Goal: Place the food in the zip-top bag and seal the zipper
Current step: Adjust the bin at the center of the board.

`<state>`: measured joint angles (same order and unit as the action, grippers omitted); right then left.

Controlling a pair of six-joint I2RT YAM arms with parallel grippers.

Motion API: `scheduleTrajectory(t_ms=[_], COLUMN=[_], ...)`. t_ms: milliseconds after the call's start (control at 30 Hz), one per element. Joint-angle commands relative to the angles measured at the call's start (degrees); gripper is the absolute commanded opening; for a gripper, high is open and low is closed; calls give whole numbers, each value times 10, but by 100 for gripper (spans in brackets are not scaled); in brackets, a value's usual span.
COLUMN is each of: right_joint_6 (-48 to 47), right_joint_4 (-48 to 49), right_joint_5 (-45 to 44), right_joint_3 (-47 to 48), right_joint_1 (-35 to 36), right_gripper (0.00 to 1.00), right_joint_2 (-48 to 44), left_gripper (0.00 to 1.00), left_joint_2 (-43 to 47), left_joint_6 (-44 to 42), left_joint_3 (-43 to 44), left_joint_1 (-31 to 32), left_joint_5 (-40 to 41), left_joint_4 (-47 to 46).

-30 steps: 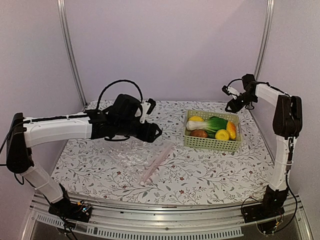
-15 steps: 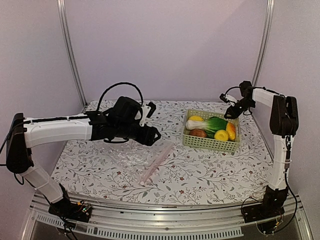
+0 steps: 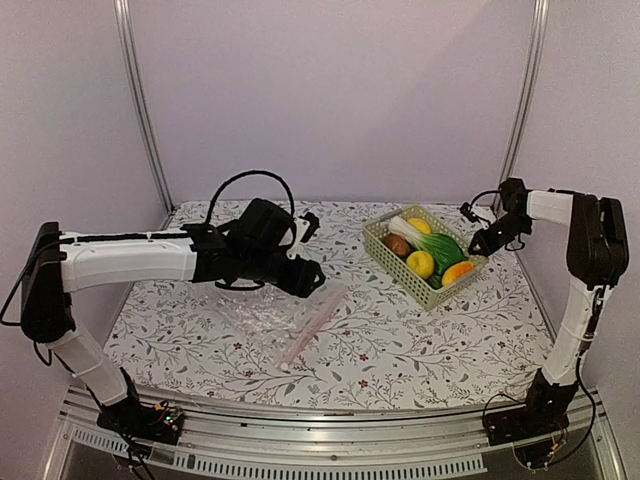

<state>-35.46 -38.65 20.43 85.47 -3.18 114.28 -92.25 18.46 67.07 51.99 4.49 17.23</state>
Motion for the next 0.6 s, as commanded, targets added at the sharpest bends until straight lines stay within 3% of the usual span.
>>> scheduleTrajectory(t_ms=[0,267,567], right_joint_6=[41,65,90], right_joint_4=[16,21,-5], right_joint_5=[-44,-46,-22], right_joint_3=[-122,-253,-269], right_joint_1=[-18,-18,-18], right_gripper=[5,8,35], right_joint_2=[-95,-215,-280], left_gripper=[68,73,71], left_joint_2=[-37,-149,-236], left_joint_6=[11,21,31], left_joint_3=[36,124,163], left_joint_1=[41,101,118], left_joint_5=[50,200,244], left_joint_4=[61,197,248])
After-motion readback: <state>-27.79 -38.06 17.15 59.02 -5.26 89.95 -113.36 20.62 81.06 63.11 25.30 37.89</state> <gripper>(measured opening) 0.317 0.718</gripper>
